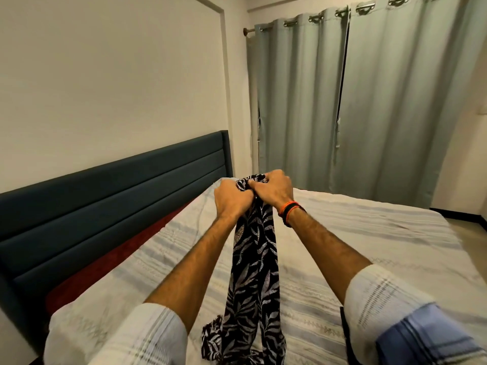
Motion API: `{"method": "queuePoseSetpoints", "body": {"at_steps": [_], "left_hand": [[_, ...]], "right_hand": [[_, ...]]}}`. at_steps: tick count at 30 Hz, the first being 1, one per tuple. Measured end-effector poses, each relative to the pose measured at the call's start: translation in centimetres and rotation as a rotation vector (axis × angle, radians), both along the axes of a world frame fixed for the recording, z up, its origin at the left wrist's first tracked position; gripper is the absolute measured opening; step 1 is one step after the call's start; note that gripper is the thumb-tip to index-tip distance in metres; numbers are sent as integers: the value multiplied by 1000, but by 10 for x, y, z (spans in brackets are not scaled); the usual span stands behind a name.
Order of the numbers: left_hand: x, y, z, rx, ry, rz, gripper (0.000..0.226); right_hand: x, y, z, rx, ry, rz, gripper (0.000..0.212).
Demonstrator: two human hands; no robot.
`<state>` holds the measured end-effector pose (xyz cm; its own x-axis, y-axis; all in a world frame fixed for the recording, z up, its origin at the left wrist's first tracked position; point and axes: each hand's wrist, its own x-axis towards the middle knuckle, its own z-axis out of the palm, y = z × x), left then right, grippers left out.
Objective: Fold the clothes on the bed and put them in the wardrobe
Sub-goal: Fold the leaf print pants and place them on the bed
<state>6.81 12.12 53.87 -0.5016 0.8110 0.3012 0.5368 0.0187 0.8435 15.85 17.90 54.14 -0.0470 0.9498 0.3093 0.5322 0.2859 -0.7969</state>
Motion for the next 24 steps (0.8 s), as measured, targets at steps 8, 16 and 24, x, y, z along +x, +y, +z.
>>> {"method": "queuePoseSetpoints", "body": {"at_steps": [8, 16, 24], "left_hand": [[-7, -5, -2, -98, -108, -376, 33], [-10, -24, 7, -189, -396, -660, 50], [-27, -7, -24, -40, -511, -189, 35]], "right_hand": [[0, -13, 1, -68, -69, 277, 18], [1, -9, -14, -5, -104, 256, 16], [11, 10, -18, 15, 125, 161, 16]]}}
